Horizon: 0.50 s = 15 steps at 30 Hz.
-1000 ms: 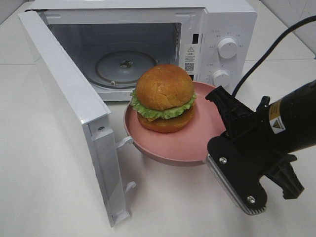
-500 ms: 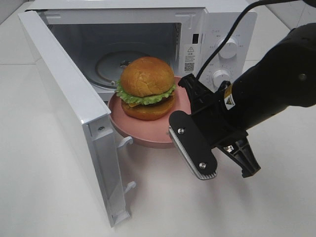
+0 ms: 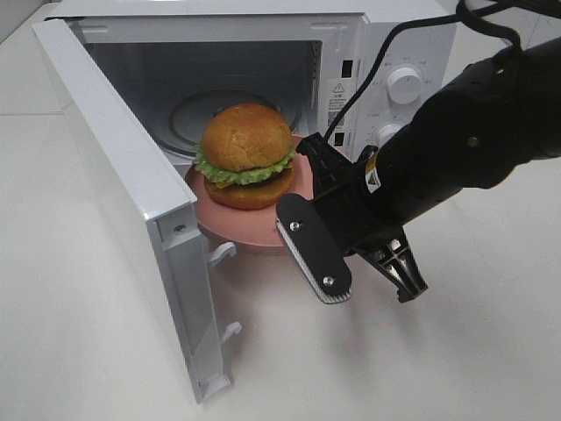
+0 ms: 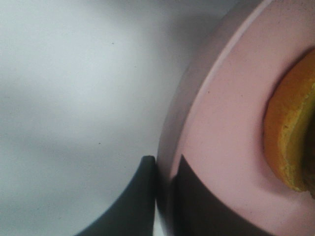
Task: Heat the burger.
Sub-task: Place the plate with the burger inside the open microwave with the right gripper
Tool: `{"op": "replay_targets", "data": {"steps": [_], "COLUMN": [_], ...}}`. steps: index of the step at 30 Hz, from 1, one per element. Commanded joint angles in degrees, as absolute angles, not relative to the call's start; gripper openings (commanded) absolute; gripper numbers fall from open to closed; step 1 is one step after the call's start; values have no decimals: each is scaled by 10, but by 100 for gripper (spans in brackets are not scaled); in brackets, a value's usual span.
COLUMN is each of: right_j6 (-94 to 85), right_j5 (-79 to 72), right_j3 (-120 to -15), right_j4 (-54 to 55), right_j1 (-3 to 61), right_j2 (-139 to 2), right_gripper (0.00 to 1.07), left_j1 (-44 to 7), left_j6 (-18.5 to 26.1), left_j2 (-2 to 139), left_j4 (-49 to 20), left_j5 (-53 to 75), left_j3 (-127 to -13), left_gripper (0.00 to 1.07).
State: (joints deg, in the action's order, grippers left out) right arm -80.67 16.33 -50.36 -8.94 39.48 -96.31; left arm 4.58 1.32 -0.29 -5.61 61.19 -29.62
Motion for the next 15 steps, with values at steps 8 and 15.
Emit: {"op": "replay_targets", "data": {"steps": [8, 15], "right_j6": [-795, -792], "right_j5": [123, 123], "right_j3": [-566, -594], "right_j4": [-92, -92], "right_j1": [367, 369], "right_j2": [-991, -1012], "right_gripper": [0, 0], "left_j1": [48, 48], "left_j6": [13, 13], "left_j2": [-13, -13], "left_j4": [-57, -57], "left_j5": [613, 613], "left_j3": [-296, -296], "left_gripper": [100, 100]}}
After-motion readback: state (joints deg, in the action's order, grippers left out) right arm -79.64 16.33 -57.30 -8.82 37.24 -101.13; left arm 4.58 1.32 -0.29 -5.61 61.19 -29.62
